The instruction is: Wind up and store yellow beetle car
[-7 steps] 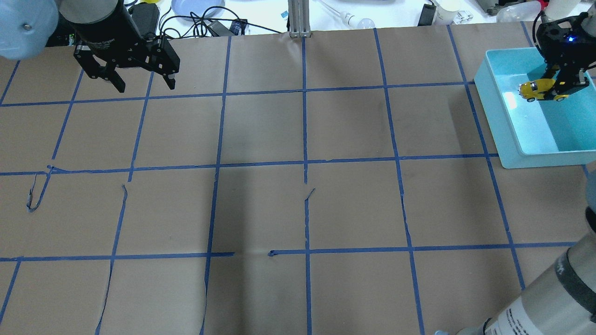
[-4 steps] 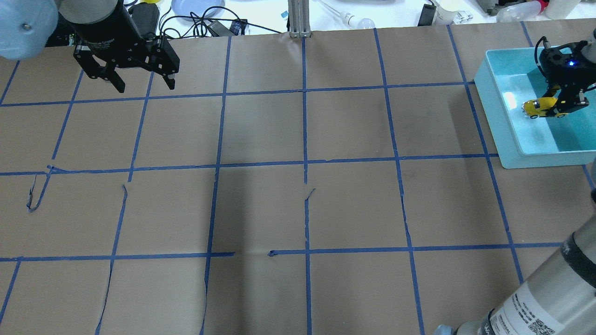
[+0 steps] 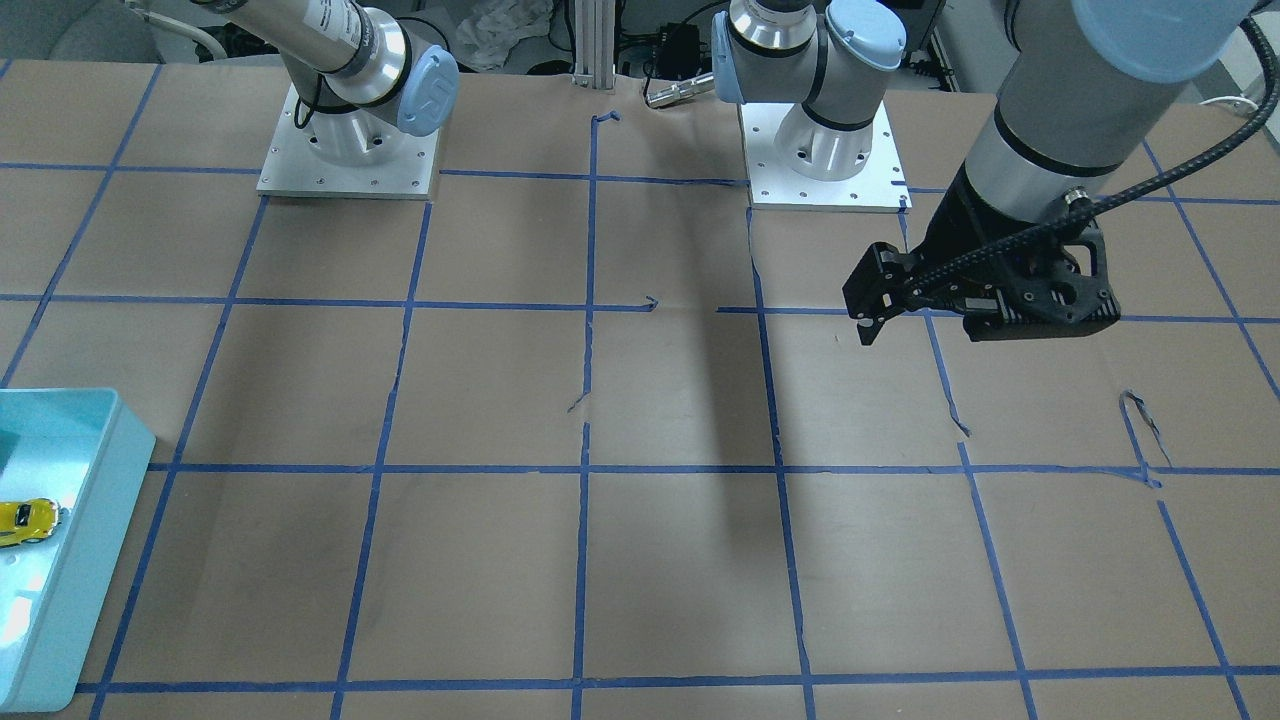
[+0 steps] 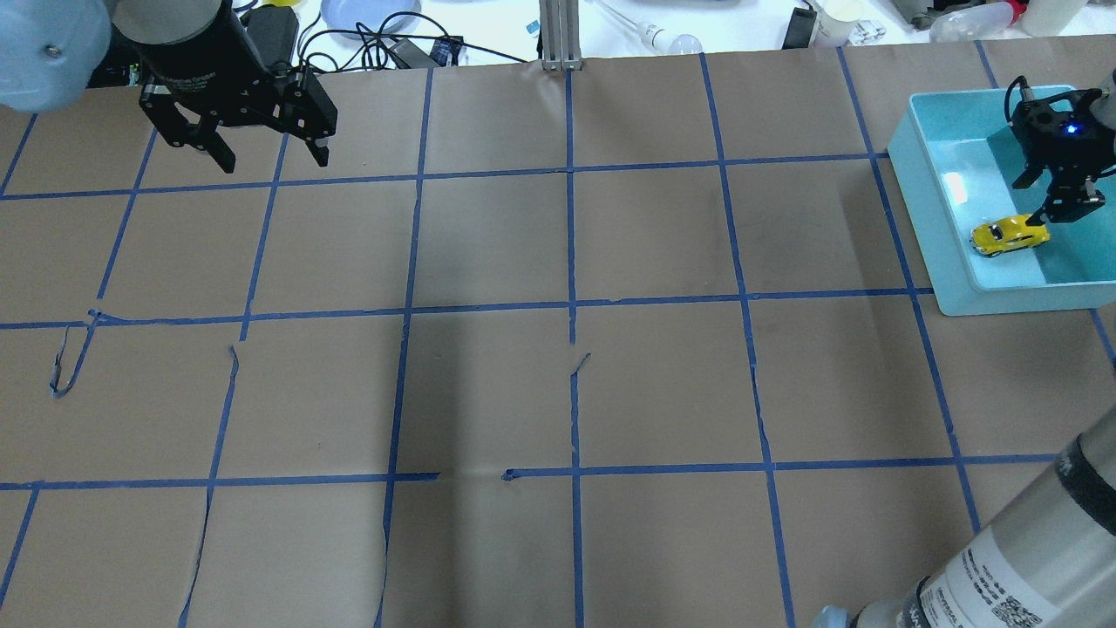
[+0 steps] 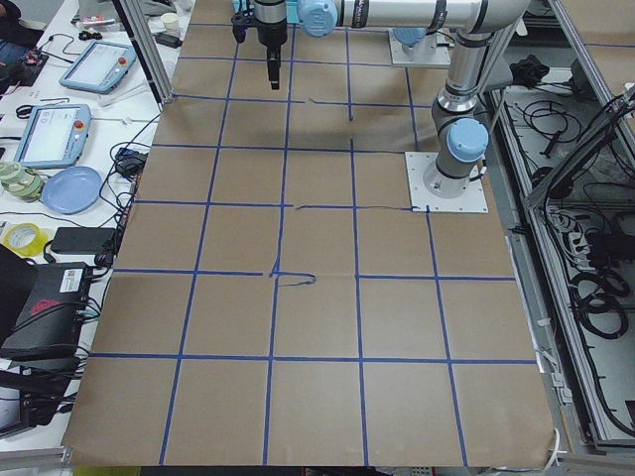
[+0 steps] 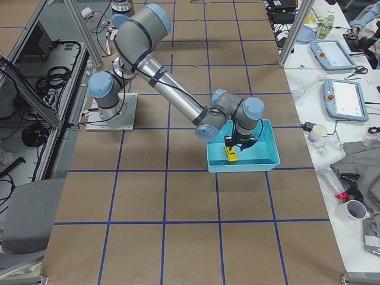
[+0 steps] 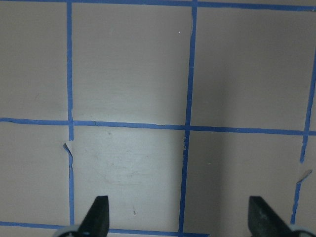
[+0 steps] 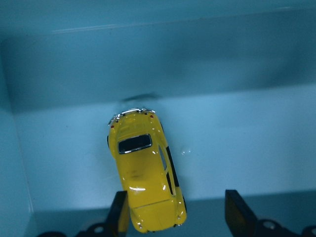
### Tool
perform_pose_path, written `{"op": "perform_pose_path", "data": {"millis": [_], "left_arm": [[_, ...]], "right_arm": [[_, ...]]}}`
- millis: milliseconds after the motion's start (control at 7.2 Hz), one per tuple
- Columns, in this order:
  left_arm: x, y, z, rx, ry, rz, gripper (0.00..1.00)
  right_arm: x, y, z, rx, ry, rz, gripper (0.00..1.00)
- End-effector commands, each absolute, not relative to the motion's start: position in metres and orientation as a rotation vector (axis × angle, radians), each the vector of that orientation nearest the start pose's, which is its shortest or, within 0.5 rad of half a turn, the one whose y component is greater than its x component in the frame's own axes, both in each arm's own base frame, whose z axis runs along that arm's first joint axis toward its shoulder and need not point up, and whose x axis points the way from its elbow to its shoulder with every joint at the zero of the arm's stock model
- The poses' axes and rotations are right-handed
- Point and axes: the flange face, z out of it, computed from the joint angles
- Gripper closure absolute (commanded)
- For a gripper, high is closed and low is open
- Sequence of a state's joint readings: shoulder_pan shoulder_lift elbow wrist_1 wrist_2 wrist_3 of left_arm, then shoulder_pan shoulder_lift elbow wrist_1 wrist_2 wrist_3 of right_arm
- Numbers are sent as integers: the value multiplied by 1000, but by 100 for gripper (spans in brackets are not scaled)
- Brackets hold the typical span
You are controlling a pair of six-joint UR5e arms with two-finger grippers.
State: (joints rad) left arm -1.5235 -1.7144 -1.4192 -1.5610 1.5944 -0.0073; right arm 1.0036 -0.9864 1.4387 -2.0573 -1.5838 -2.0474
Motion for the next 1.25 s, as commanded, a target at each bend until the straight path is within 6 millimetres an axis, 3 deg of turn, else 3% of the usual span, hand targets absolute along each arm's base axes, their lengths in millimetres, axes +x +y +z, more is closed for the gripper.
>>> {"op": "perform_pose_path", "data": {"millis": [0, 139, 417, 556, 694, 833, 972, 1111], "left_arm": [[-105, -561, 493, -96, 3114, -71, 0], [-105, -560, 494, -87, 3108, -73, 0], [-106, -561, 493, -80, 3110, -71, 0], [-107, -561, 493, -80, 3111, -71, 0], [-106, -561, 493, -80, 3110, -71, 0], [-105, -561, 493, -80, 3108, -71, 0], [-106, -561, 493, -82, 3111, -71, 0], [-106, -560, 495, -82, 3114, -76, 0]], "right_arm": [[-212, -642, 334, -1888, 2587, -74, 5], [-153, -636, 372, -1711, 2688, -74, 4], [14, -629, 422, -1353, 2889, -125, 1], [93, -617, 432, -1153, 2961, -153, 1], [150, -603, 438, -972, 3004, -177, 0], [190, -585, 449, -760, 3050, -205, 0], [197, -574, 462, -527, 3082, -229, 0], [195, -561, 474, -444, 3092, -186, 0]]}}
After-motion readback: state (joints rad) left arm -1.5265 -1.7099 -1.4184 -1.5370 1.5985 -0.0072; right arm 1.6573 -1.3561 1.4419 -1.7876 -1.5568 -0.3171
